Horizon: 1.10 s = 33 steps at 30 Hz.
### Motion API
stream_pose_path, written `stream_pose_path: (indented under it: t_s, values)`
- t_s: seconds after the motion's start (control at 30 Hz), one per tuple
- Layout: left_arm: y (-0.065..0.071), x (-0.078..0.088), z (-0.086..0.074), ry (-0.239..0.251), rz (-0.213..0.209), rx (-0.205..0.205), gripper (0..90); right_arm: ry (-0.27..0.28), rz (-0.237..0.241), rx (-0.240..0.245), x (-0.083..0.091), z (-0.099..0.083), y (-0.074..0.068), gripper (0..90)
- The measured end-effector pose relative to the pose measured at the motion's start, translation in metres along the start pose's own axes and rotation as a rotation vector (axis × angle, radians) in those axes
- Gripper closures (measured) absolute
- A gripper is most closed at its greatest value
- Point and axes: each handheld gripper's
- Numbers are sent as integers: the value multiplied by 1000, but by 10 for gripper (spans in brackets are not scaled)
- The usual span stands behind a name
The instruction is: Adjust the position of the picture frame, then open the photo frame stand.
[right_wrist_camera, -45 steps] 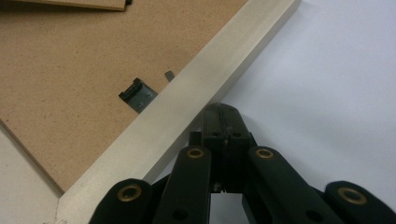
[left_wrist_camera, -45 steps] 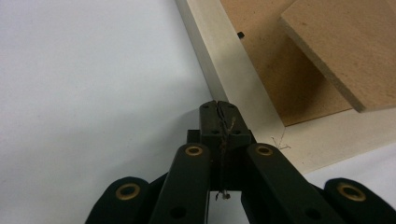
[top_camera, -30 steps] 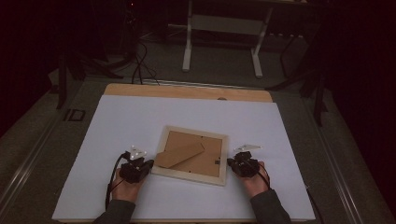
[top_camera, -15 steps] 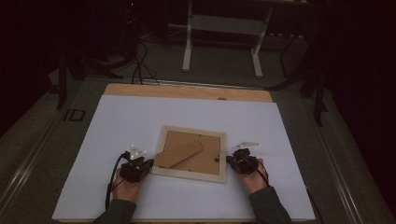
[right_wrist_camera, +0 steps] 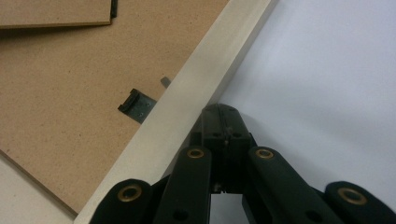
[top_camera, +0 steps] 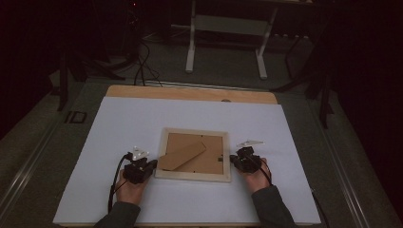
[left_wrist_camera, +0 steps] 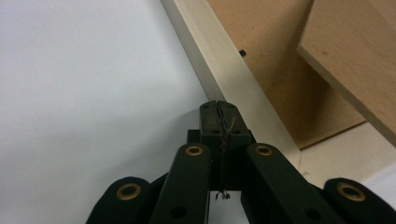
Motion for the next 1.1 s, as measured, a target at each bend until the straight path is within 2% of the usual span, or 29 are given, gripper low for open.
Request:
stream_pose_path:
  t_s: [0.2, 0.27, 0.37, 0.5, 0.63, 0.83, 0.9, 0.97, 1.1]
  values:
    - [-2, -1, 2, -4, -4, -15, 900, 13, -13, 8, 0, -2, -2, 900]
    - [-3, -1, 2, -8, -8, -31, 900, 17, -1, 15, 1, -3, -1, 900]
    - [-5, -2, 3, -7, -24, -28, 900, 24, 7, 25, 1, -4, 0, 900]
    - [-6, 0, 3, 0, -11, -31, 898, 32, 11, 35, 1, -5, 1, 899]
    - [-11, 4, 4, 22, -10, -9, 875, 42, 5, 41, 3, -6, 3, 821]
    - [-17, 11, 4, 67, -15, 24, 836, 67, 25, 38, 9, -7, 7, 702]
    - [-17, 14, 7, 64, -5, -4, 816, 71, 39, 33, 11, -7, 9, 681]
    - [-15, 17, 9, 82, -4, -26, 798, 68, 44, 33, 12, -7, 10, 665]
    - [-13, 19, 11, 96, 3, -35, 761, 71, 49, 25, 13, -8, 12, 633]
Point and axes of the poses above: each handheld gripper's, and its own axes: x roughly backward along the jaws, z roughly out of its top, y roughly to its right
